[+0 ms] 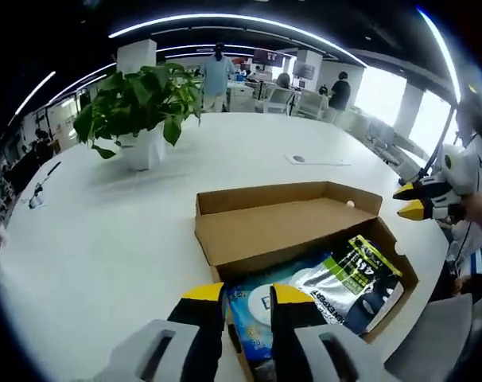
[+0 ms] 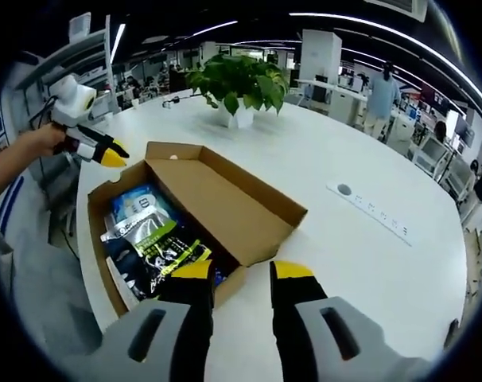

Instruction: Operate the shoe box by opening the lid, removing the specified soft item, and placing it in the target area until the item is outside and the box remains undamaged.

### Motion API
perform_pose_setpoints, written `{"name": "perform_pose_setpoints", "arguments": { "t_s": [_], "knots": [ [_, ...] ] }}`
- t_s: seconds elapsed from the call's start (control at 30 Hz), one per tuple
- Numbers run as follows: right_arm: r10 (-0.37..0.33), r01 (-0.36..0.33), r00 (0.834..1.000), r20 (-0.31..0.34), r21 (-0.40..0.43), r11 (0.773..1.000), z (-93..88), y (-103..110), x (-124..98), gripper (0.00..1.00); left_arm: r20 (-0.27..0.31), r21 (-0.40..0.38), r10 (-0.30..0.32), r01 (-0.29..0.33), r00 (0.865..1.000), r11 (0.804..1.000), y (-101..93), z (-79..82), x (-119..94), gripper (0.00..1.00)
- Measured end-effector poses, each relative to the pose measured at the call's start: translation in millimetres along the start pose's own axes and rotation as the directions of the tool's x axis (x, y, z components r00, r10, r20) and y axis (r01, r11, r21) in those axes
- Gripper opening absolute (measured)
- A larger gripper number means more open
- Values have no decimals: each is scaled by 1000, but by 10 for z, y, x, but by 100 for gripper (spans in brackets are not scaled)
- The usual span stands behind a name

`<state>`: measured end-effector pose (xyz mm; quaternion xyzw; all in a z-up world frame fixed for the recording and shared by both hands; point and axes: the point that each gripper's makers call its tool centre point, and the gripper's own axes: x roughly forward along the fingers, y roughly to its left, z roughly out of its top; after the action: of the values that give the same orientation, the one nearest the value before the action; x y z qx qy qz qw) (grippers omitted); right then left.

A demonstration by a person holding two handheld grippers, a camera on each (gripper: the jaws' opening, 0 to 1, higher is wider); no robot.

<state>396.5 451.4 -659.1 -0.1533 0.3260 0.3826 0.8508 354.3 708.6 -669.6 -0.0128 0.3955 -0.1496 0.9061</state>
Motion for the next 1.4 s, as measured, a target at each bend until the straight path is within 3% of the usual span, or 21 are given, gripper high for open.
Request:
{"name": "perform_pose_setpoints", "arguments": {
  "t_s": [0.6, 0.93, 1.27, 1.4],
  "knots": [
    [100, -105, 992, -75, -62, 993, -84, 335, 185, 28, -86, -69, -124, 118, 989, 991, -394, -389, 74, 25],
    [127, -138, 984, -123, -87, 987, -169, 454, 312, 28, -144, -123, -207, 190, 968, 974, -591, -605, 190, 26],
    [147, -161, 975, -168, -76, 984, -251, 518, 451, 29, -170, -203, -295, 259, 940, 944, -751, -694, 304, 26],
    [159, -175, 970, -181, -74, 982, -279, 552, 502, 29, -189, -210, -301, 261, 935, 942, -783, -739, 337, 25]
  ]
}}
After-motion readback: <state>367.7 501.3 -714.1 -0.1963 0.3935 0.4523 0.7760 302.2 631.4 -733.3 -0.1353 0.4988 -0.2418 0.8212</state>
